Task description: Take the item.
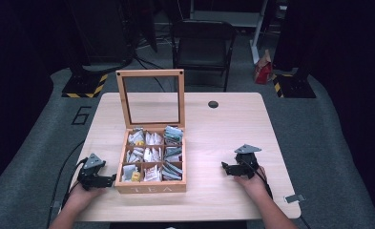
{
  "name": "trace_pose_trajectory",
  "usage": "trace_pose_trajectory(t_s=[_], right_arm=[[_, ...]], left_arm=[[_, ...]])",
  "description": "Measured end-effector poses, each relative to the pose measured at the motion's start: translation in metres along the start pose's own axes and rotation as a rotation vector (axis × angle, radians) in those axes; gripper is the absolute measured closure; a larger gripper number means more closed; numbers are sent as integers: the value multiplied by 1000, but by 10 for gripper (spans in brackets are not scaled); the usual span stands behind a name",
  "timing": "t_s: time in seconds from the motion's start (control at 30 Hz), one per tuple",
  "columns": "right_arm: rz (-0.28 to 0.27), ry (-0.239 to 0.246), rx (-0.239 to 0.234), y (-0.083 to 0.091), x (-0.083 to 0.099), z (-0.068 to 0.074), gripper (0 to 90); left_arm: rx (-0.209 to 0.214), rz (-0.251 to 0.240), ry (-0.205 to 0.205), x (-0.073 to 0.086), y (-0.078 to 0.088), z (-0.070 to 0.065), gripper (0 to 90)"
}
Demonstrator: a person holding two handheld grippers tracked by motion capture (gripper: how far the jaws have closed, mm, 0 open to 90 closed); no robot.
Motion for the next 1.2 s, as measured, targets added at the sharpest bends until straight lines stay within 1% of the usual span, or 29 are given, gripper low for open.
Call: trace_pose_trajectory(t_s=[0.2,0.27,0.33,0.5,0.8,0.9,0.93,1.0,1.03,1.1,1.17,1.2], right_arm=[[-1,0,-5,0,0,0,151],[1,6,-6,0,0,0,151],[-3,-2,-1,0,0,0,151],[-4,-3,-15,0,0,0,153],[-1,6,-14,1,0,0,157],[-3,4,-21,1,0,0,174],[4,20,-27,2,0,-2,178],[-7,4,-30,2,-1,-2,192],[-7,4,-30,2,-1,-2,192],[-29,-16,-44,5,-5,-1,212],[-29,2,-32,6,-10,-1,212],[-37,5,-42,8,-12,1,214]], left_arm=[[0,0,0,0,0,0,139],[0,0,0,0,0,0,139],[0,0,0,0,0,0,139],[0,0,1,0,0,0,139],[0,0,0,0,0,0,139],[1,0,0,0,0,0,139],[1,0,0,0,0,0,139],[2,1,0,0,0,0,139],[2,1,0,0,0,0,139],[1,-1,5,0,0,0,139],[1,0,0,0,0,0,139],[3,1,1,0,0,0,139]])
Point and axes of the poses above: each handheld gripper's, and its own axes: y roughly backward along the jaws, x roughly out of its underside, z roughly to its left, the point moved 5 cm from there along -y, roughly forward along the jaws, and after that the axes turned 15 degrees about -z, right-handed, at the moved point
